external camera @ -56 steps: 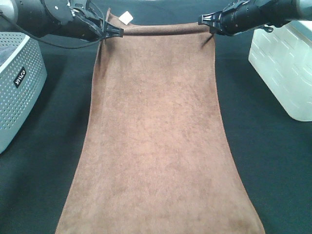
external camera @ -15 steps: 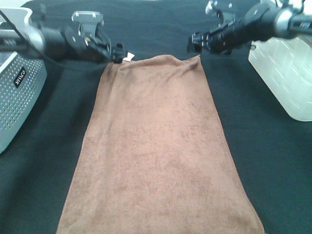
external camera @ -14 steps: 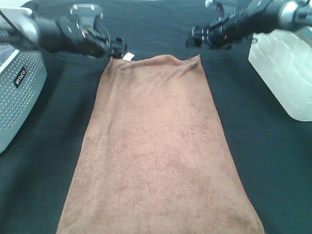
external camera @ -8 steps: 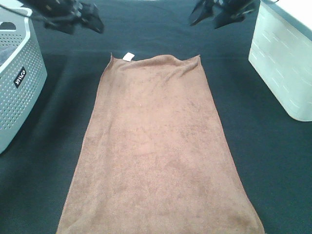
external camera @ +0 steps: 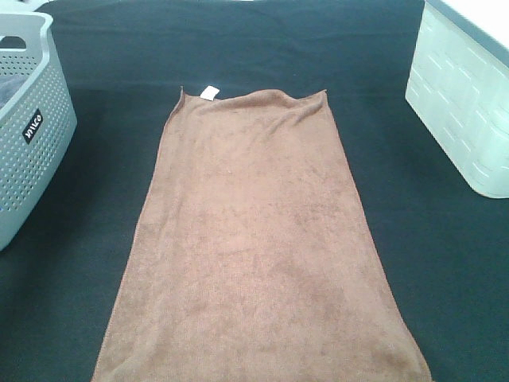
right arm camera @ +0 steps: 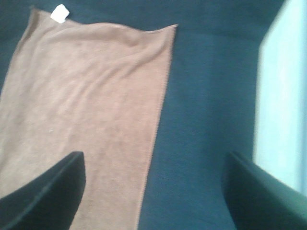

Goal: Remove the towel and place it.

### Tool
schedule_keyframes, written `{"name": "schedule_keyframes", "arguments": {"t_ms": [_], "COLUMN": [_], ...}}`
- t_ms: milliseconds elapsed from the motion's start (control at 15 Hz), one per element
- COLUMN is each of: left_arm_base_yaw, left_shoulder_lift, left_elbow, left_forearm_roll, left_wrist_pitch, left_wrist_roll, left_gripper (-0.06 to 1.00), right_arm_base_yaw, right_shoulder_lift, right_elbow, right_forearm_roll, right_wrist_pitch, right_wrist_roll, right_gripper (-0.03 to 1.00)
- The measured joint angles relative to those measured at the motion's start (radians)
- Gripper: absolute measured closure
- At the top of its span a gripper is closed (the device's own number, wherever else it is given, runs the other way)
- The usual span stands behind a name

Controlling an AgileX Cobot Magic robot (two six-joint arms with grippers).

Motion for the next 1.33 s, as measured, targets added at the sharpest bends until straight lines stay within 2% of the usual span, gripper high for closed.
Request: {"name": "schedule_keyframes", "arguments": {"t_ms": [133,267,467,667,933,1067,1333], "left_arm_base_yaw": [0.071,0.103,0.112,0.112,0.112,0.112,0.112], "left_shoulder_lift": [-0.103,-0.251,-0.527,-0.803,-1.189,-1.411,-1.683], "left_elbow": [0.056,0.24,0.592,0.849,1.038,1.13,1.248], "left_forearm_roll": [0.008,0.01,0.016,0.016,0.009,0.009,0.009], "left_wrist_pitch": [0.027,-0.01,-0.124,-0.144,-0.132,-0.089,-0.027], "left_wrist_roll": [0.0,-0.005,-0.049,-0.078,-0.11,-0.108,-0.083], "left_gripper": [0.06,0.06,0.06,0.06,0.06,0.06,0.06], "right_arm_base_yaw": [-0.002,-0.002,-0.002,-0.002,-0.002,-0.002,-0.002], "right_shoulder_lift": [-0.099,-0.235,-0.529,-0.872,-1.328,-1.59,-1.845], "right_elbow": [0.074,0.227,0.585,0.931,1.22,1.333,1.44], "right_forearm_roll": [-0.02,-0.003,0.009,0.013,0.014,0.014,0.013], "right_wrist_pitch": [0.003,0.002,-0.004,-0.05,-0.052,-0.052,-0.013], "right_wrist_roll": [0.007,0.014,0.027,0.039,0.04,0.04,0.027], "right_gripper": [0.21,0.21,0.21,0.21,0.21,0.21,0.21]}}
